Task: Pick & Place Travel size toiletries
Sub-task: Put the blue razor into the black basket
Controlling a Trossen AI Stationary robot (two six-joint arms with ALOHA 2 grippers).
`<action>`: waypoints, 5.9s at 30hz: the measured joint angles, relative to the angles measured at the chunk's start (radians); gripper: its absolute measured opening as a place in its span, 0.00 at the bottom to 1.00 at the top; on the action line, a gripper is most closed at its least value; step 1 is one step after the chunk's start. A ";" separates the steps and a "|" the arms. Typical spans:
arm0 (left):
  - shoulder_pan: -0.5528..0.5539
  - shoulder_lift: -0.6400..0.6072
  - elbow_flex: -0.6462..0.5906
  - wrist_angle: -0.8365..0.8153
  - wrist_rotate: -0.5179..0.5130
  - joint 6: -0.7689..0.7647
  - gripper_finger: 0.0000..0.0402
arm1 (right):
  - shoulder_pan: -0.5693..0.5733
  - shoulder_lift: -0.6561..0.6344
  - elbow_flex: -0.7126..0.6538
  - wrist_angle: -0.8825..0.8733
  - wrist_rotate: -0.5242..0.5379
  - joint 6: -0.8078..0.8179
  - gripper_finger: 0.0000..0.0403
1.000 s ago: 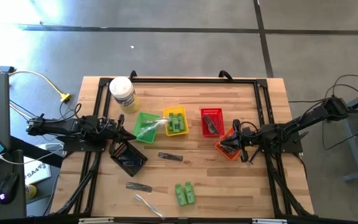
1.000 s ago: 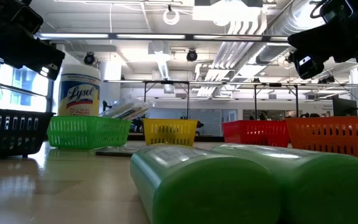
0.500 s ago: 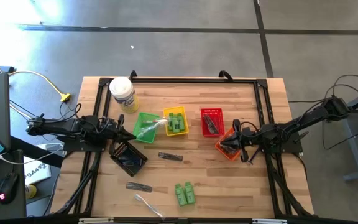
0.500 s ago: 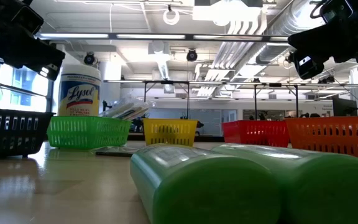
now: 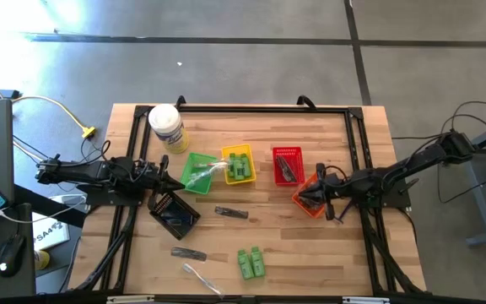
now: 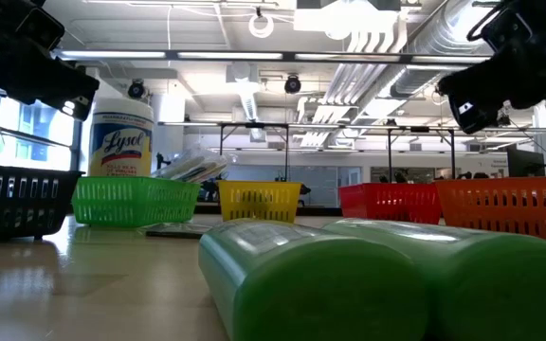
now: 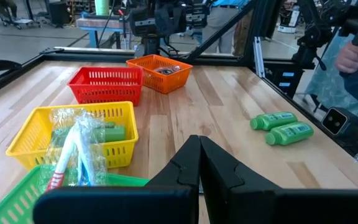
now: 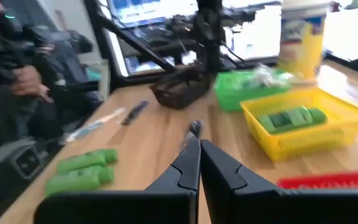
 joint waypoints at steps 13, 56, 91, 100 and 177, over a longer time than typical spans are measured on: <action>0.000 0.000 0.000 -0.003 0.000 -0.004 0.00 | 0.193 0.187 0.624 -1.320 -0.103 0.342 0.01; 0.000 0.000 0.000 0.002 0.002 -0.035 0.00 | 0.464 0.589 0.535 -1.516 -0.202 0.459 0.42; 0.000 0.000 -0.002 0.016 0.002 -0.061 0.00 | 0.461 0.701 0.542 -1.202 -0.214 0.648 0.25; 0.000 0.000 -0.001 0.016 0.002 -0.064 0.00 | 0.456 0.666 0.529 -1.198 -0.207 0.690 0.07; 0.001 1.343 0.874 0.429 -0.070 0.255 0.61 | 0.009 0.129 0.154 0.400 -0.060 -0.274 0.06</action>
